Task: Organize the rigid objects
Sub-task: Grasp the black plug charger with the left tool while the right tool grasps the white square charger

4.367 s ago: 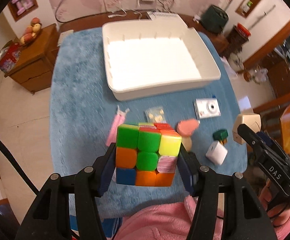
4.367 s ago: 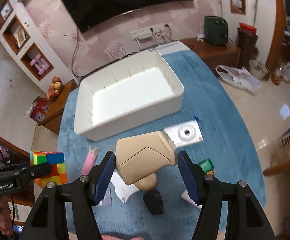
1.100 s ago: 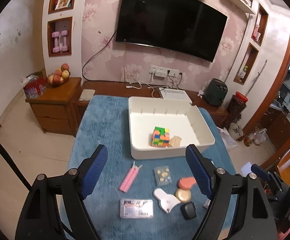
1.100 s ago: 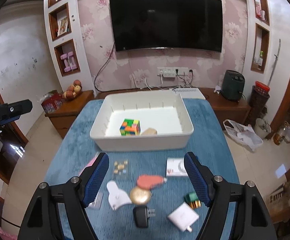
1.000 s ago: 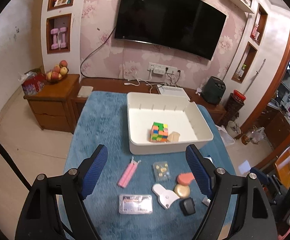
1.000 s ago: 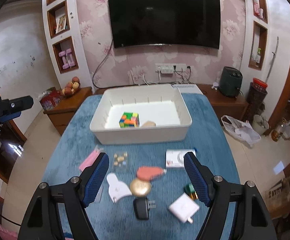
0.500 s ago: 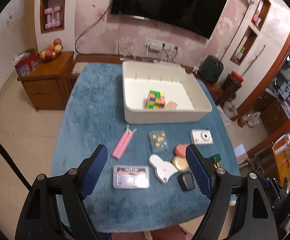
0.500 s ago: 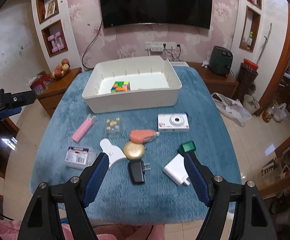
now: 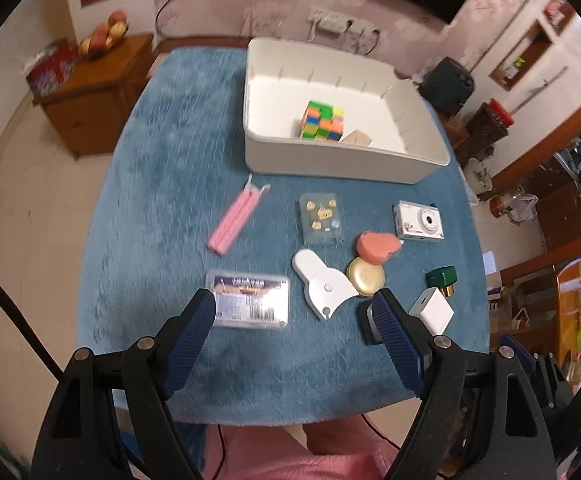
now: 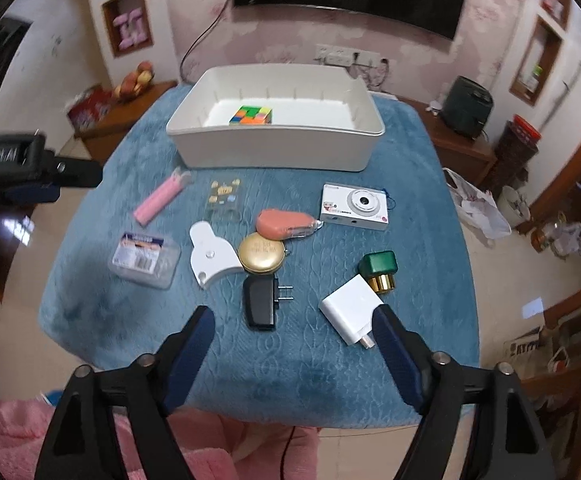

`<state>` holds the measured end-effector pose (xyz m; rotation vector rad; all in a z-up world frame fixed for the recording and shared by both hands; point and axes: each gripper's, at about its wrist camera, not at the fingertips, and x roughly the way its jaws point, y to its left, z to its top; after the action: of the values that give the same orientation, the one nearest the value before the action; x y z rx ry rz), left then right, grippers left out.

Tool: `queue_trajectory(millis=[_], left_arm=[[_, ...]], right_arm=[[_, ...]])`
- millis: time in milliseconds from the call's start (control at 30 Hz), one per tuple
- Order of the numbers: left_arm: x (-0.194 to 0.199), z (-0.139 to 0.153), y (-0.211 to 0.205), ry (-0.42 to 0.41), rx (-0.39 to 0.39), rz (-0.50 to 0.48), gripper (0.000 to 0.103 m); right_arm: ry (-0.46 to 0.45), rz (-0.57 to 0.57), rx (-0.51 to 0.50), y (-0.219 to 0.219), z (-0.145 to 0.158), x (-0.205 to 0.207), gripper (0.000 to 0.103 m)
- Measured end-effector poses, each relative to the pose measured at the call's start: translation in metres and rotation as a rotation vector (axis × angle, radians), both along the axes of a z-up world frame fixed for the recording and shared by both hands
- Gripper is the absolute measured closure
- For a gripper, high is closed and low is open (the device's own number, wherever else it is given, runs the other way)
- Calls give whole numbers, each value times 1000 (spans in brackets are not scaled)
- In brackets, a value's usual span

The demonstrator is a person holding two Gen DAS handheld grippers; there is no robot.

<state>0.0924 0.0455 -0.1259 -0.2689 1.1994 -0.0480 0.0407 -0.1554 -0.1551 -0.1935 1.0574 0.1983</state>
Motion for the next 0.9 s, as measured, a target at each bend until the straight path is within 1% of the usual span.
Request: queue_trajectory(millis=[233, 367, 500, 700, 900], left_arm=[[6, -18, -17, 123, -7, 86, 20], [7, -27, -35, 171, -16, 128, 20], [7, -33, -54, 196, -15, 156, 20], [11, -45, -80, 231, -38, 212, 20], [15, -64, -102, 283, -68, 266, 20]], right_arm=[[43, 217, -117, 4, -17, 9, 21], [63, 366, -149, 0, -25, 11, 21], [86, 440, -143, -14, -30, 22, 21], [163, 525, -114, -43, -45, 39, 21], [254, 600, -84, -61, -63, 51, 21]])
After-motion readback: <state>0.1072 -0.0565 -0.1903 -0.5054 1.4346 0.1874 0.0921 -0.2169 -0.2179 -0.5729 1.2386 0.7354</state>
